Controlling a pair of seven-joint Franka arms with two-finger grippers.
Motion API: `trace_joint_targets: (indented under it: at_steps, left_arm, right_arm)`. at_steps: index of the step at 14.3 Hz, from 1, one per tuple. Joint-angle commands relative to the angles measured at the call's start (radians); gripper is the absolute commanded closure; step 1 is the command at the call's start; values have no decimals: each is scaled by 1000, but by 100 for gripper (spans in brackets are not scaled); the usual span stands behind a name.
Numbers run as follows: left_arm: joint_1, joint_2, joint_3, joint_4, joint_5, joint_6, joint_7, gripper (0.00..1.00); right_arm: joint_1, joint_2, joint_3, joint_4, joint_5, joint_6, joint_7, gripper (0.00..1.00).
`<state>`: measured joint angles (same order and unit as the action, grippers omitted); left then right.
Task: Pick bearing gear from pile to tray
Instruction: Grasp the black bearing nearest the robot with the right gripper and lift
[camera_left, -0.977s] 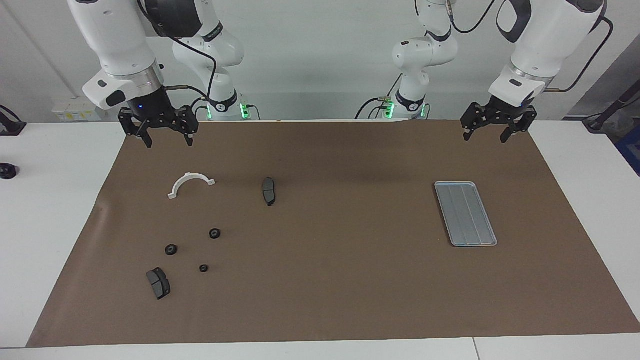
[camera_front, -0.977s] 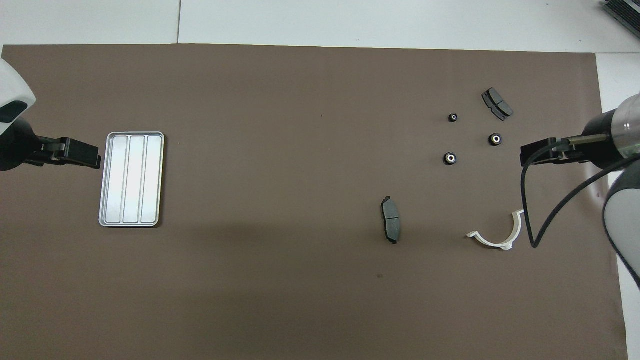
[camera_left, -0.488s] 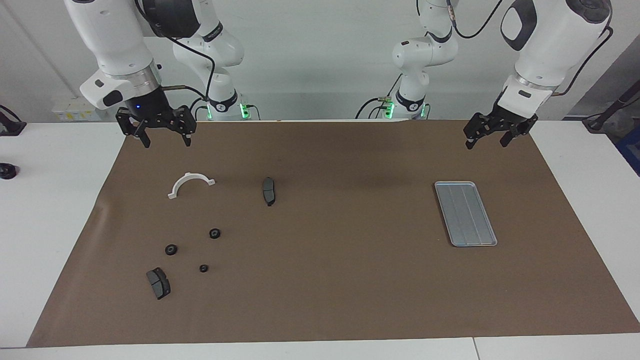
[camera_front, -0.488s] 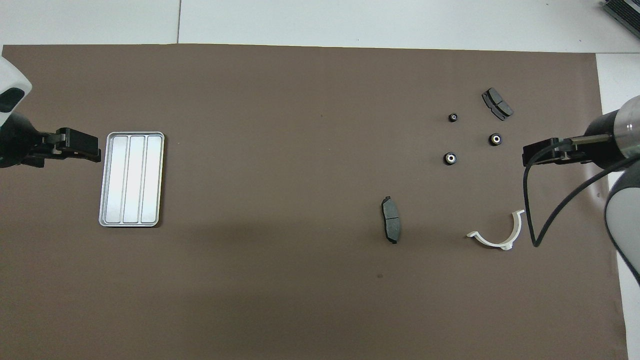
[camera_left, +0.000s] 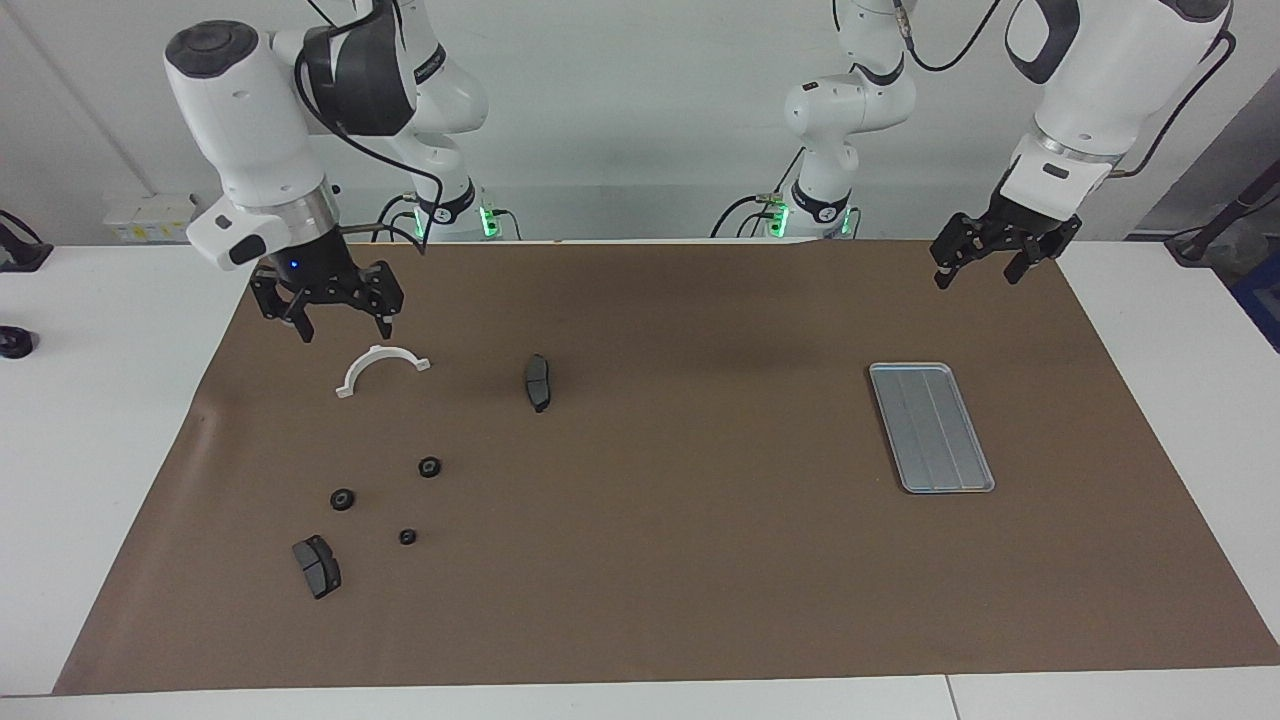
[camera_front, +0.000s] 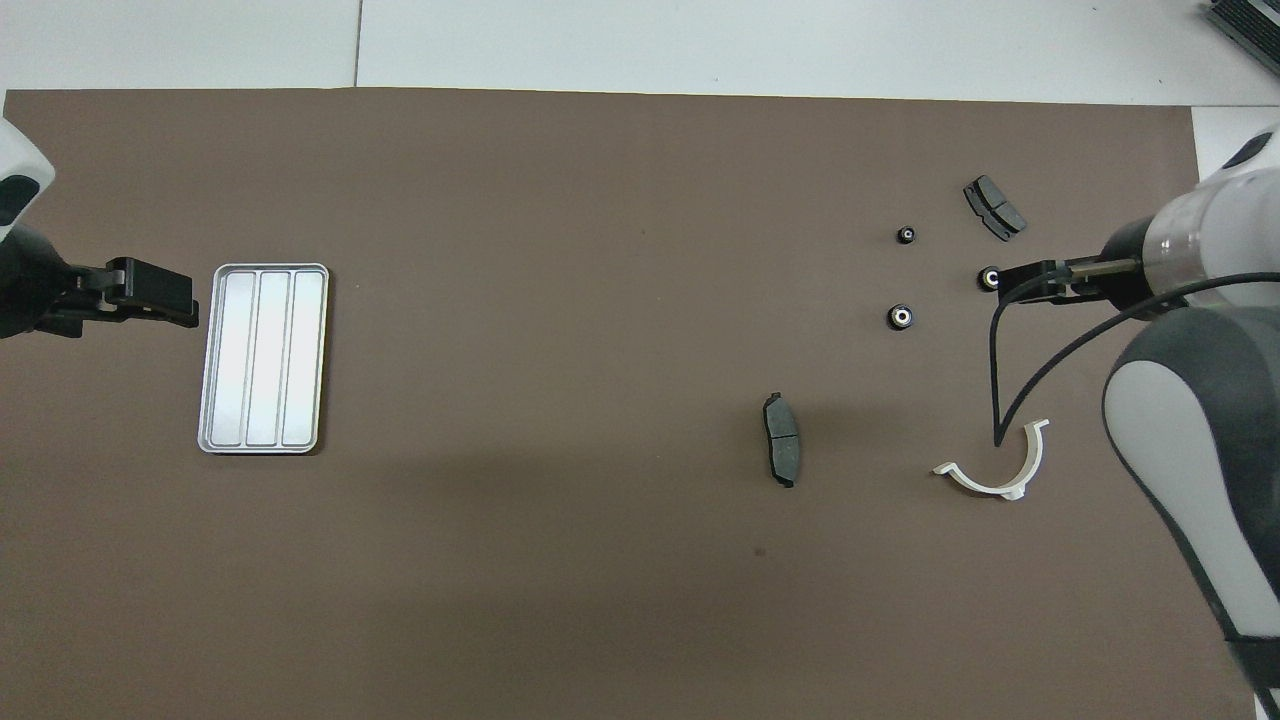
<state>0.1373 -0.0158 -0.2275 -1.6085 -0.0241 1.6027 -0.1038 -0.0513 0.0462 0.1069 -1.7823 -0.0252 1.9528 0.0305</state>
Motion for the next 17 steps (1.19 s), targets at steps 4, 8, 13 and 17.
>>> trace_joint_targets:
  at_steps: [4,8,13,17]
  left_arm:
    - [27,-26,4,-22,10,-21,-10,0]
    - [22,-24,2,-22,10,-6,1,0]
    - [19,-26,2,-25,12,-11,73,0]
    - [18,-27,2,-33,12,-12,65,0]
  right_arm:
    - [-7,179,8,4,-31,159,6,0]
    - [2,253,8,0,-48,186,9,0]
    - [19,293,8,-57,-81,256,22,1]
    - [61,346,8,-62,-143,293,144,14]
